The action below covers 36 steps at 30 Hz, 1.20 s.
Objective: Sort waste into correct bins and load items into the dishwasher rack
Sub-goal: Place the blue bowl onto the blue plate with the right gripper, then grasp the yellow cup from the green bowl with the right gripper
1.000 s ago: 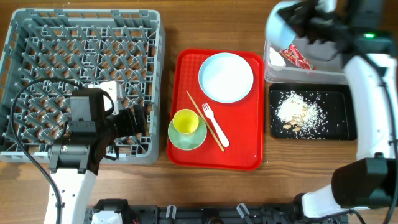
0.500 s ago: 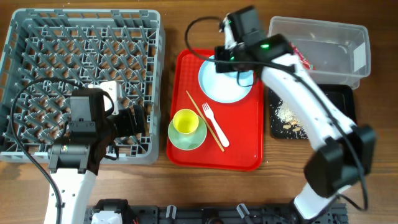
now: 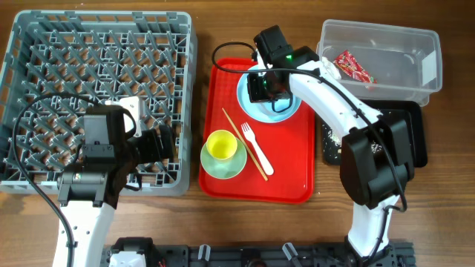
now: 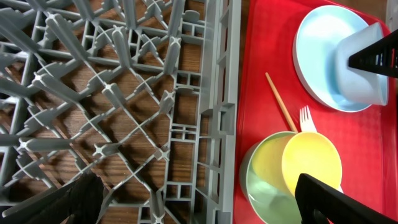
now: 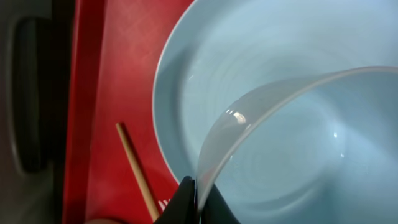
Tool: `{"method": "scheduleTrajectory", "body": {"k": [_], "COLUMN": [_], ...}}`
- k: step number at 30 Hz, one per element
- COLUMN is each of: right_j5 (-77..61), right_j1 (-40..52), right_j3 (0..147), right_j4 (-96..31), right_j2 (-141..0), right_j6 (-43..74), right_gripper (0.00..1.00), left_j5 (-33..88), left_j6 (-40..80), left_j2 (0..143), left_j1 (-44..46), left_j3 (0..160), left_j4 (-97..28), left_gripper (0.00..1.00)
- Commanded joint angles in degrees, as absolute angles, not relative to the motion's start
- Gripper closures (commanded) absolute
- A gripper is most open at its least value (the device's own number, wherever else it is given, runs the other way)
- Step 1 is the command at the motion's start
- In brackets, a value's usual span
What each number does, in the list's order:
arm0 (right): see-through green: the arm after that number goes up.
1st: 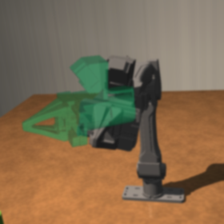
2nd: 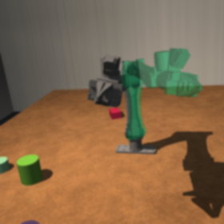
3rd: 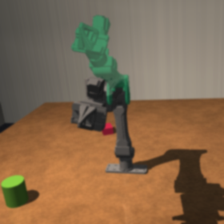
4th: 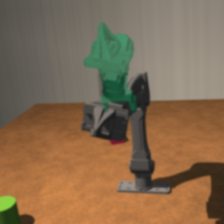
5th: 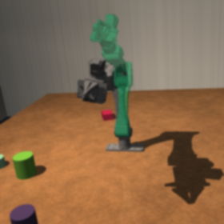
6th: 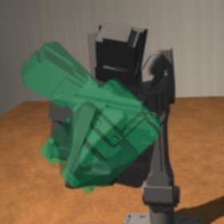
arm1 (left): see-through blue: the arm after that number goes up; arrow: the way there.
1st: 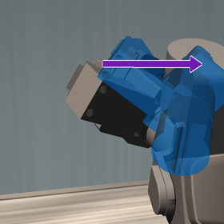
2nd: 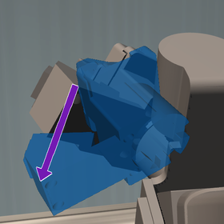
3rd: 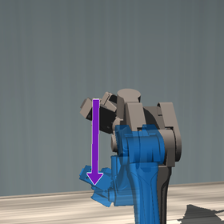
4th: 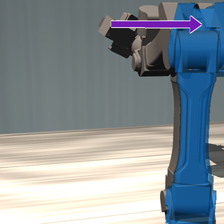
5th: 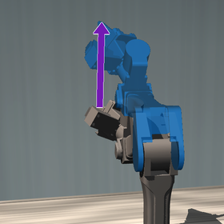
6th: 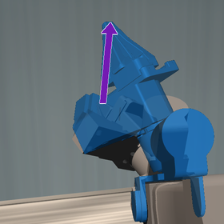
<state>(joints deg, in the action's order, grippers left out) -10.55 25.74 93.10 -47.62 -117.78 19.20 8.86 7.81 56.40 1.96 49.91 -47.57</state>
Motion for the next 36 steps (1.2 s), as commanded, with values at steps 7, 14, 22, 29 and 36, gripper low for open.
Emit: {"method": "scheduleTrajectory", "body": {"k": [7, 14, 22, 29, 36], "right_j5": [-18.2, -20.6, -19.1, -14.0, -13.8], "right_j1": [26.1, 26.7, 32.0, 37.1, 38.1], "right_j3": [92.8, 93.4, 92.2, 85.4, 76.9], "right_j4": [-50.0, -53.5, -62.2, -59.9, -50.2], "right_j2": [-115.4, -108.3, -107.7, -107.7, -107.7], "right_j6": [19.7, 18.4, 18.3, 25.6, 28.8], "right_gripper": [0.67, 0.63, 0.63, 0.61, 0.62], "left_j5": [9.5, 9.5, 9.5, 9.5, 9.5], "left_j6": [8.1, 8.1, 8.1, 8.1, 8.1], "left_j2": [55.9, 55.9, 55.9, 55.9, 55.9], "left_j1": [1.7, 1.7, 1.7, 1.7, 1.7], "left_j3": [51.1, 51.1, 51.1, 51.1, 51.1], "left_j4": [-47.4, -47.4, -47.4, -47.4, -47.4], "left_gripper": [0.0, 0.0, 0.0, 0.0, 0.0]}}
